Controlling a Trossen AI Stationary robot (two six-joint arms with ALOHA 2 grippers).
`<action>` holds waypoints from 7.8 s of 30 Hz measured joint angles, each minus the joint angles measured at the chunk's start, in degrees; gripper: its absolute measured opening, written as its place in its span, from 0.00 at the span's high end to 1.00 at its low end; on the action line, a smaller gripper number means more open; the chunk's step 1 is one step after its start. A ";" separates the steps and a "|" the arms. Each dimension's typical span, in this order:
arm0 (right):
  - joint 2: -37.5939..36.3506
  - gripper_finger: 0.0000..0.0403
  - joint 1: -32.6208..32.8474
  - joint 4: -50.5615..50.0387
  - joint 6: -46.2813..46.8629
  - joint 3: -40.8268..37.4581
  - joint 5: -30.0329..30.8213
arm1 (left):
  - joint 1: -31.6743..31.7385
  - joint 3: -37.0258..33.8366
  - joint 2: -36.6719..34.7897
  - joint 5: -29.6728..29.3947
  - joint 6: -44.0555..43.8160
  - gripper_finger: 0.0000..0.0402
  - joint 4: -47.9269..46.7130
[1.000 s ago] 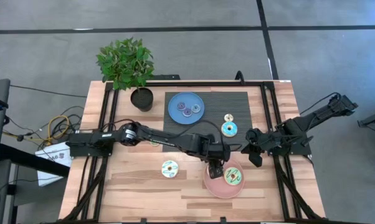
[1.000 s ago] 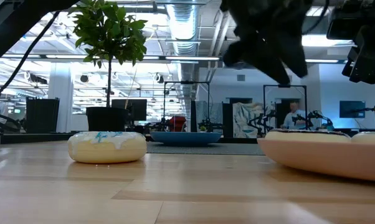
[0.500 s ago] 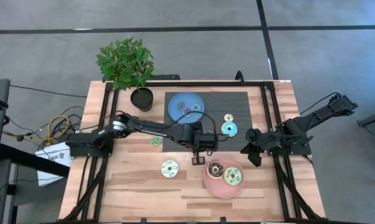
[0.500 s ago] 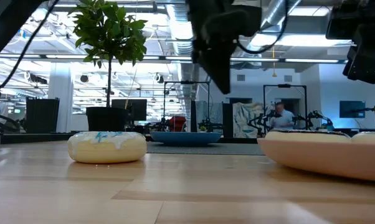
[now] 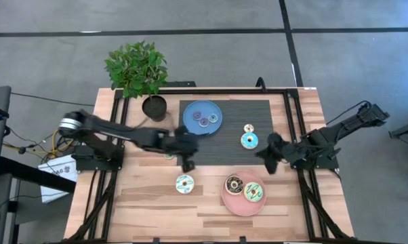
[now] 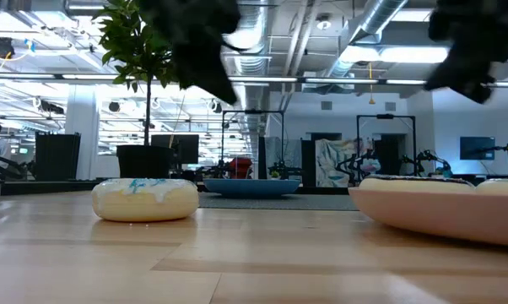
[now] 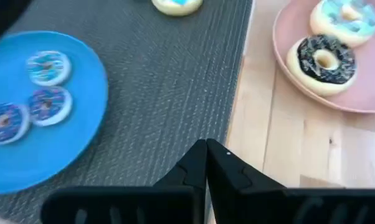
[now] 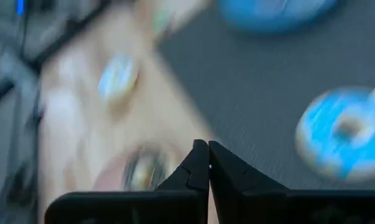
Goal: Pick & Place donuts
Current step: Put the small white donut into the blue plate, then put the small green donut into the blue plate
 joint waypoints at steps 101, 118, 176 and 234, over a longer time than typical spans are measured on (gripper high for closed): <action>94.94 0.56 -54.08 -36.38 -17.07 96.16 -33.31 | 1.58 -36.27 -53.28 2.45 8.71 1.00 -7.18; 100.46 0.41 -53.41 -40.13 -19.99 101.93 -31.63 | 1.58 -36.27 -53.28 1.75 10.46 1.00 -7.05; 6.12 1.00 -17.69 -11.35 -6.31 17.06 -16.29 | 1.60 -31.03 -33.93 -2.67 -11.44 0.39 -5.09; 7.35 1.00 -16.93 -14.88 -9.24 16.80 -13.65 | 7.44 -18.74 -2.33 3.84 -11.73 0.07 -11.52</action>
